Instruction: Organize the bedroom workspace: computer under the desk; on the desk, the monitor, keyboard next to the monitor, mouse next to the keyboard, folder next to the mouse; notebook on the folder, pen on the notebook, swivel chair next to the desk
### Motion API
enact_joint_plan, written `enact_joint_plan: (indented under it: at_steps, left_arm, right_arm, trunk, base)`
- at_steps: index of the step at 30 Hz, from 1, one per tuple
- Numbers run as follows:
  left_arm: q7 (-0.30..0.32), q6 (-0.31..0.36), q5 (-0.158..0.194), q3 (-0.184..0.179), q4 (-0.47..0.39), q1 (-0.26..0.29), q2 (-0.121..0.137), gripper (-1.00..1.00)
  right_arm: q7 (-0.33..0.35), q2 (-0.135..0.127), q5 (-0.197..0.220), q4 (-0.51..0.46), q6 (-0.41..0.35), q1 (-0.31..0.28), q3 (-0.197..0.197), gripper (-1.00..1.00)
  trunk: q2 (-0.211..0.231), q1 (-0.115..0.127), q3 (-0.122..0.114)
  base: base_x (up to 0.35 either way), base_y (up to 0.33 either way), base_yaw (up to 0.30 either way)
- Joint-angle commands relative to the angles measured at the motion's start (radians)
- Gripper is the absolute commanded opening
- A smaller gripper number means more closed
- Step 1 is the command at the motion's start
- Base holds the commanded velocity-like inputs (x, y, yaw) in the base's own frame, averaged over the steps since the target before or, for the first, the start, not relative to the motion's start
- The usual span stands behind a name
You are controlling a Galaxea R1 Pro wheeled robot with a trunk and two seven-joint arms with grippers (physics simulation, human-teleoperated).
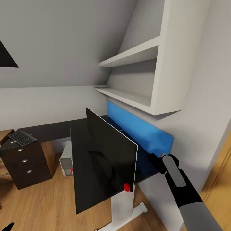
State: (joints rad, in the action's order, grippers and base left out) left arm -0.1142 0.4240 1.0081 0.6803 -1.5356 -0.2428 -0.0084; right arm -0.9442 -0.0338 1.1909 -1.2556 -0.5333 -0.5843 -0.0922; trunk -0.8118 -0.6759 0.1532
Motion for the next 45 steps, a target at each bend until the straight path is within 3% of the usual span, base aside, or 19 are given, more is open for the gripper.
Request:
enact_joint_plan:
  at_steps: [1, 8, 21, 28, 33, 37, 40, 41, 45]
  left_arm:
    - [-0.008, 0.005, 0.011, 0.001, -0.002, 0.0, -0.001, 1.0]
    - [-0.02, -0.007, 0.006, -0.023, 0.01, -0.006, 0.013, 1.0]
    - [-0.027, -0.011, 0.003, -0.031, 0.026, -0.01, 0.017, 1.0]
    - [-0.027, -0.012, 0.003, -0.031, 0.034, -0.013, 0.015, 1.0]
    - [-0.024, -0.013, 0.004, -0.03, 0.049, -0.02, 0.014, 1.0]
    - [-0.018, -0.012, 0.004, -0.028, 0.068, -0.025, 0.013, 1.0]
    - [-0.018, -0.011, 0.004, -0.027, 0.079, -0.026, 0.014, 1.0]
    - [-0.021, -0.01, 0.004, -0.026, 0.083, -0.027, 0.014, 1.0]
    - [-0.024, -0.01, 0.004, -0.026, 0.1, -0.031, 0.015, 1.0]
  right_arm:
    - [-0.007, -0.001, 0.005, -0.001, -0.004, -0.001, -0.002, 1.0]
    - [0.002, -0.03, -0.016, -0.035, -0.024, 0.033, -0.006, 1.0]
    - [0.009, -0.046, -0.022, -0.077, -0.029, 0.043, -0.013, 1.0]
    - [0.113, -0.052, -0.034, -0.076, -0.033, 0.043, -0.018, 1.0]
    - [0.19, -0.052, -0.108, -0.075, -0.039, 0.043, -0.028, 1.0]
    - [0.275, -0.052, -0.166, -0.074, -0.064, 0.043, -0.064, 1.0]
    - [0.345, -0.052, -0.221, -0.074, -0.076, 0.044, -0.091, 1.0]
    - [0.372, -0.052, -0.257, -0.072, -0.08, 0.043, -0.106, 1.0]
    - [0.408, -0.052, -0.34, -0.068, -0.096, 0.043, -0.143, 1.0]
  trunk:
    - [-0.001, 0.0, 0.001]
    - [-0.001, 0.0, 0.001]
    - [-0.001, 0.0, 0.001]
    - [-0.001, 0.0, 0.001]
    - [-0.001, 0.0, 0.001]
    - [-0.001, 0.0, 0.001]
    - [-0.001, 0.0, 0.001]
    - [-0.001, 0.0, 0.001]
    - [-0.001, 0.0, 0.001]
  base:
    - [0.0, 0.0, 0.0]
    - [0.0, 0.0, 0.0]
    - [0.0, -0.104, 0.0]
    - [0.0, -0.286, 0.0]
    - [0.0, -0.238, 0.0]
    - [0.0, -0.089, 0.0]
    - [0.0, -0.028, 0.0]
    - [0.0, -0.014, 0.0]
    - [0.0, -0.008, 0.0]
